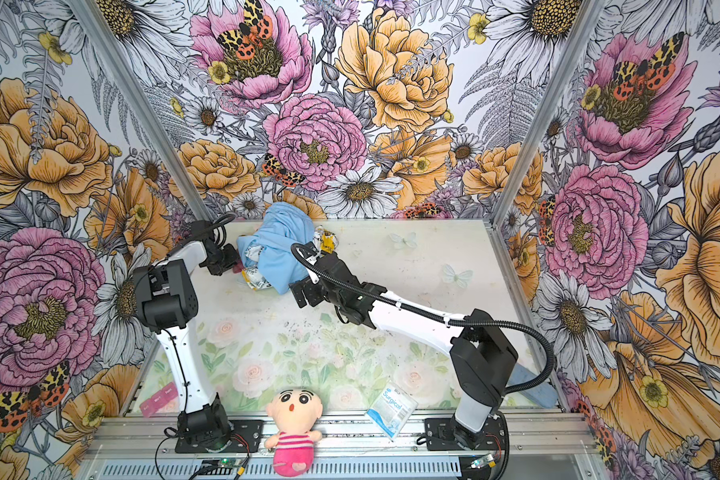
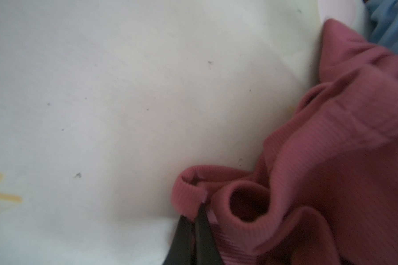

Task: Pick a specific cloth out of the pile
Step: 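Close the left gripper on the dark pink cloth edge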

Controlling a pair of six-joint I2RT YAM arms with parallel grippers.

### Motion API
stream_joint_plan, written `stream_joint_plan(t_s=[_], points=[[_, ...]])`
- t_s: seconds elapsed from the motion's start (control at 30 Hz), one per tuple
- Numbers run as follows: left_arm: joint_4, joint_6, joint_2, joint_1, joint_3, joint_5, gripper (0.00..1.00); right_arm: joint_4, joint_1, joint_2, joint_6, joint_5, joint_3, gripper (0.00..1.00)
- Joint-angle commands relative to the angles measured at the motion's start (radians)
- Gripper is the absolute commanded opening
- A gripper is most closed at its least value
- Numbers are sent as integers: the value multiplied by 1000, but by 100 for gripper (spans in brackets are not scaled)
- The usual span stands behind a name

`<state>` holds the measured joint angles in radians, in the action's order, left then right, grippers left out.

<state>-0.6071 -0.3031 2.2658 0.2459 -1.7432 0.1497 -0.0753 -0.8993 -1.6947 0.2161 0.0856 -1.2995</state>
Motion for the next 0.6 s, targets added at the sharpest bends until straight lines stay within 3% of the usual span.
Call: stream_joint_plan(t_s=[0.0, 0.3, 0.57], points=[[-26, 24, -106, -10, 1, -54, 0, -10, 3, 32, -11, 14, 1, 100], [-28, 5, -232, -13, -127, -185, 0, -15, 3, 34, -10, 26, 6, 99], [-40, 7, -288, -33, -248, -220, 0, -17, 5, 32, -14, 36, 1, 99]])
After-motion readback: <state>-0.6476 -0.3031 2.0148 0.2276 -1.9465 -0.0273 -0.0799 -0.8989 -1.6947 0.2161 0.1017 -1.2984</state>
